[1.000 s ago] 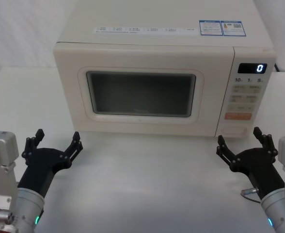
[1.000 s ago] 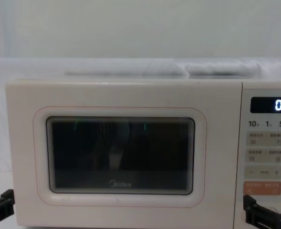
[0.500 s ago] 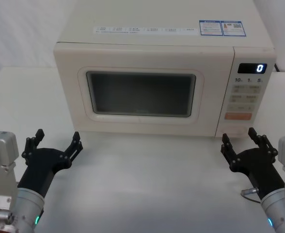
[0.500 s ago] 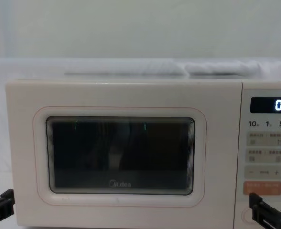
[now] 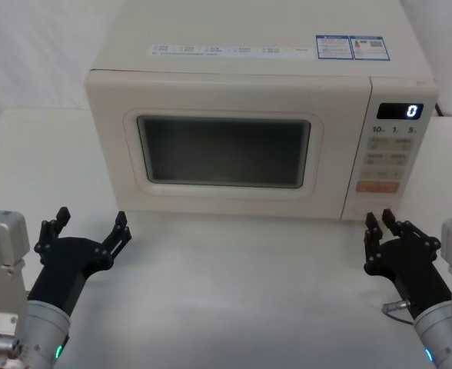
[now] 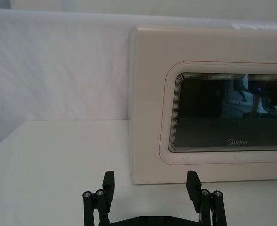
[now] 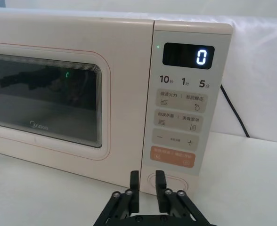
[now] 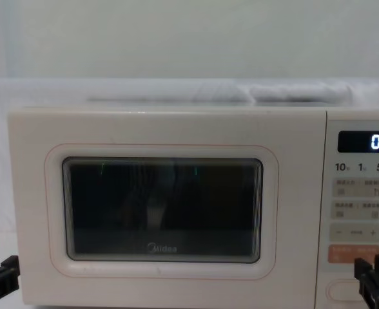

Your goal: Press the button to open the microwave door with one hand; close the microwave door with the other hand.

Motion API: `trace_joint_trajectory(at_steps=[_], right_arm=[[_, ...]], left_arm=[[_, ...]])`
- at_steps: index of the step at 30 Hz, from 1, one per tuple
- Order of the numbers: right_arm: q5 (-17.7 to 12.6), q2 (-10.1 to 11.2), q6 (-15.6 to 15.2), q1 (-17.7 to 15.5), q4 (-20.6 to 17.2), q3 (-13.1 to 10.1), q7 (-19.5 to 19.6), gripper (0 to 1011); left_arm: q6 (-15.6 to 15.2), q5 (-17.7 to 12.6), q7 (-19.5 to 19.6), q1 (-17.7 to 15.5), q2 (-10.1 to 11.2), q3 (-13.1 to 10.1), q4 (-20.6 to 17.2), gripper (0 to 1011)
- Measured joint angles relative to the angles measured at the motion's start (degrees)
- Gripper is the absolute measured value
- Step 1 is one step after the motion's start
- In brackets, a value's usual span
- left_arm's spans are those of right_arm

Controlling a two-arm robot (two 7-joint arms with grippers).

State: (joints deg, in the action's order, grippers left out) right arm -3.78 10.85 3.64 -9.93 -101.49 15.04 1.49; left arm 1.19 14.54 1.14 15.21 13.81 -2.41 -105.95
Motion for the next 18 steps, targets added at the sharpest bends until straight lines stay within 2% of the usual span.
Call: trace_joint_trajectory(at_steps=[4,8,18], right_arm=[[0.0,0.0,0.0,0.0,0.0,0.0,0.0,160],[0.0,0.0,0.0,0.0,0.0,0.0,0.0,8],[0.0,0.0,0.0,0.0,0.0,0.0,0.0,0]], left_arm=[[0.0,0.0,0.0,0.0,0.0,0.0,0.0,1001],[0.0,0.0,0.0,0.0,0.0,0.0,0.0,1001],[0.0,0.0,0.0,0.0,0.0,0.0,0.0,1001]])
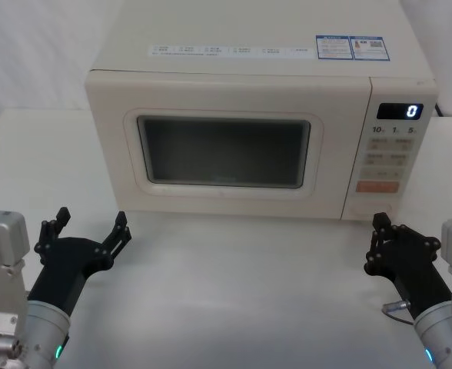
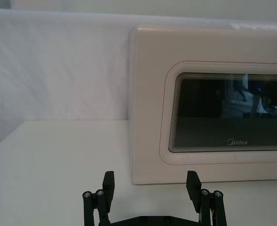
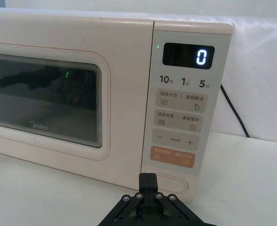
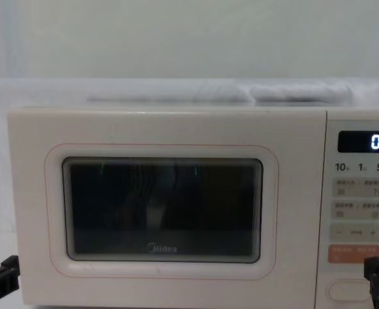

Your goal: Press the button to open the microwave door with one hand; close the microwave door with the other hand.

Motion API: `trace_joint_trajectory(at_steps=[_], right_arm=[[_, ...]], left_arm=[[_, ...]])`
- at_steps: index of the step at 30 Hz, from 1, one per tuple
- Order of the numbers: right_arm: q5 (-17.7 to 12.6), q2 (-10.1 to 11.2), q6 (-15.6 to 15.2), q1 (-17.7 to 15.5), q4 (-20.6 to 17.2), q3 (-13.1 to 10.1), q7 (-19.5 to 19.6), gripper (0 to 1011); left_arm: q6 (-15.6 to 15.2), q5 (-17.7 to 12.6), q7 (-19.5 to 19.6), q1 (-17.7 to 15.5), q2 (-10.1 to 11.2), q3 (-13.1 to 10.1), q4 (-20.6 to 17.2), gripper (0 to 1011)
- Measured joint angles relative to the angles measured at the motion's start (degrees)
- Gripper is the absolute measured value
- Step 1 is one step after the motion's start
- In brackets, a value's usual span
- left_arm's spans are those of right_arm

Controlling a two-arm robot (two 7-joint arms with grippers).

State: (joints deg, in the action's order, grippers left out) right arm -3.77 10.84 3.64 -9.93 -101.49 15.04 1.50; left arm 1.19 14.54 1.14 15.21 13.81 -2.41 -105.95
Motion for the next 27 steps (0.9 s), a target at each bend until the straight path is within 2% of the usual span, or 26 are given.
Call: trace_joint_trajectory(at_steps=[27], right_arm=[[0.0,0.0,0.0,0.0,0.0,0.0,0.0,0]], left_arm=[[0.0,0.0,0.0,0.0,0.0,0.0,0.0,1001]])
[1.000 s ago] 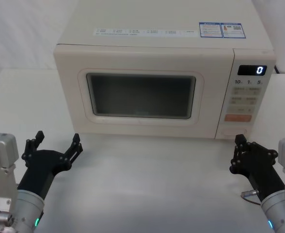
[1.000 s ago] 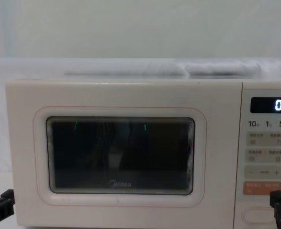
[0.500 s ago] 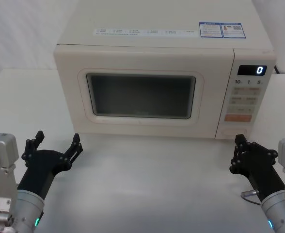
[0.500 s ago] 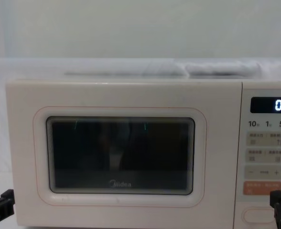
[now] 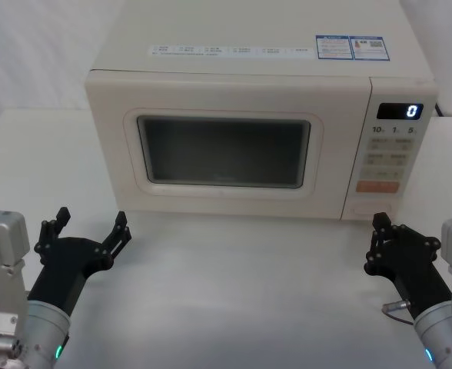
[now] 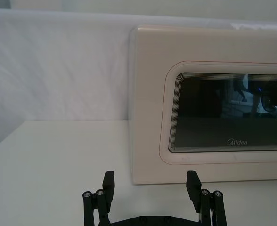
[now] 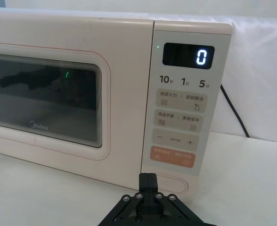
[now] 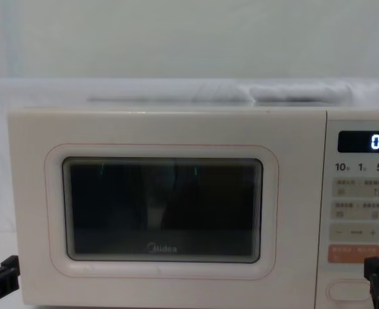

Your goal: Press the button to open the microwave door with one hand; close the microwave door with the other hand.

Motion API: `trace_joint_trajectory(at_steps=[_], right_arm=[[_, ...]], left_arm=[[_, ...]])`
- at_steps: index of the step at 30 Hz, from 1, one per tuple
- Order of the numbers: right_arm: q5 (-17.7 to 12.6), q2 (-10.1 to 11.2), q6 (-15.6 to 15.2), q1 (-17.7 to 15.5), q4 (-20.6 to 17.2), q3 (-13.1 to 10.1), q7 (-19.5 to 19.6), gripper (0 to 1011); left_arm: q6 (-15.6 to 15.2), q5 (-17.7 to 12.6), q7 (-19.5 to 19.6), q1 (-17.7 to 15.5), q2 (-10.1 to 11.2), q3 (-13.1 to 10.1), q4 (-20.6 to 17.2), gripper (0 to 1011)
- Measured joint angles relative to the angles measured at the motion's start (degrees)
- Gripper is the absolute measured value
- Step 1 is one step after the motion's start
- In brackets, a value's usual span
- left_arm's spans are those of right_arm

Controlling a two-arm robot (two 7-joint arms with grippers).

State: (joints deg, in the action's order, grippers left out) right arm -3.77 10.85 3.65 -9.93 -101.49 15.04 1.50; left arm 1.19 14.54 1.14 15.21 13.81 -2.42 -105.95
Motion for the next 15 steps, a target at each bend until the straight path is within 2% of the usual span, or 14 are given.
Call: trace_joint_trajectory(at_steps=[8,15], right_arm=[[0.0,0.0,0.0,0.0,0.0,0.0,-0.2,0],[-0.2,-0.9,-1.3,0.8,-0.2,0.6,-3.4,0]], left_arm=[[0.0,0.0,0.0,0.0,0.0,0.0,0.0,1001],[0.0,0.0,0.0,0.0,0.0,0.0,0.0,1001]])
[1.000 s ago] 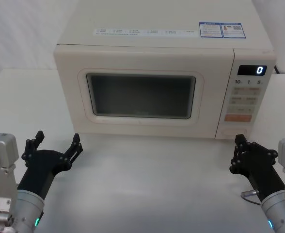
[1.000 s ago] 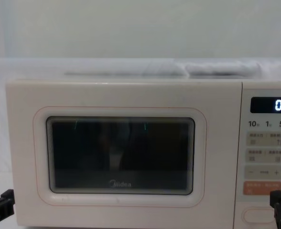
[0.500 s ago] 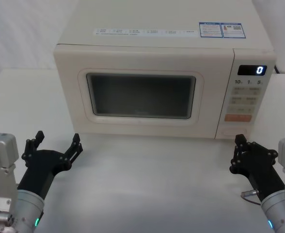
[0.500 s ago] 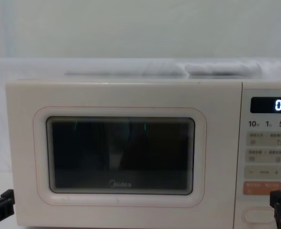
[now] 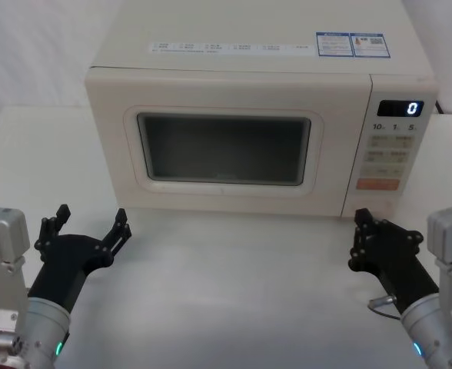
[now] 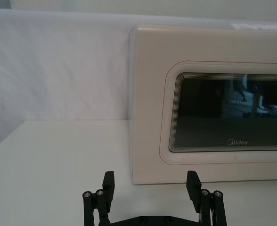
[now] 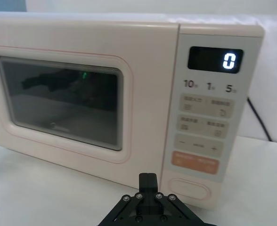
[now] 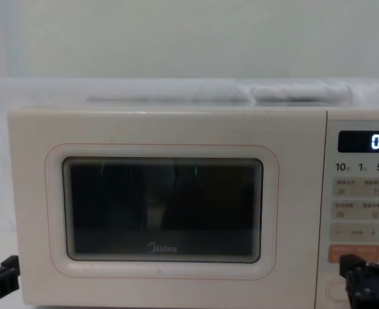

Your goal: Press the button to open the microwave door with one hand; close the microwave door with the other hand.

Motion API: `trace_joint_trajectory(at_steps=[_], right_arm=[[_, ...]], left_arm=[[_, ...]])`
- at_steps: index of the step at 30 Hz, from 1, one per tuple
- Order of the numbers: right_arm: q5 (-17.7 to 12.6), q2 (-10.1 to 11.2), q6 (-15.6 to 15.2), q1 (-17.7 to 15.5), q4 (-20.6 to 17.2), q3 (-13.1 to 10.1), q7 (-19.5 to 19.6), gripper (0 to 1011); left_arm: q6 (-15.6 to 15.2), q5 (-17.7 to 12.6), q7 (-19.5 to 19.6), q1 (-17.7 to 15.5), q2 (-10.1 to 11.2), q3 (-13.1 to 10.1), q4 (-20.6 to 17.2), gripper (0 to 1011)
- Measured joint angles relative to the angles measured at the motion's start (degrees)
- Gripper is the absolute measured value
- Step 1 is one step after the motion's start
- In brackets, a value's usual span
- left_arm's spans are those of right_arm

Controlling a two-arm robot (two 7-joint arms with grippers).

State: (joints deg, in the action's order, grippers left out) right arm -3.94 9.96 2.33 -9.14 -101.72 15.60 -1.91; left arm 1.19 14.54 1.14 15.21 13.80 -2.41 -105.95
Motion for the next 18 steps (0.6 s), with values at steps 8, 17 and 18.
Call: trace_joint_trajectory(at_steps=[8,17,18], right_arm=[[-1.7,-1.4,-2.7,0.1,-0.4,-0.6,-2.9,0],[-4.1,-2.4,-4.7,1.1,2.2,-1.6,-6.3,0],[-4.3,-2.5,-4.7,1.3,2.5,-1.7,-6.5,0]], left_arm=[[0.0,0.0,0.0,0.0,0.0,0.0,0.0,1001],[0.0,0.0,0.0,0.0,0.0,0.0,0.0,1001],[0.0,0.0,0.0,0.0,0.0,0.0,0.0,1001]])
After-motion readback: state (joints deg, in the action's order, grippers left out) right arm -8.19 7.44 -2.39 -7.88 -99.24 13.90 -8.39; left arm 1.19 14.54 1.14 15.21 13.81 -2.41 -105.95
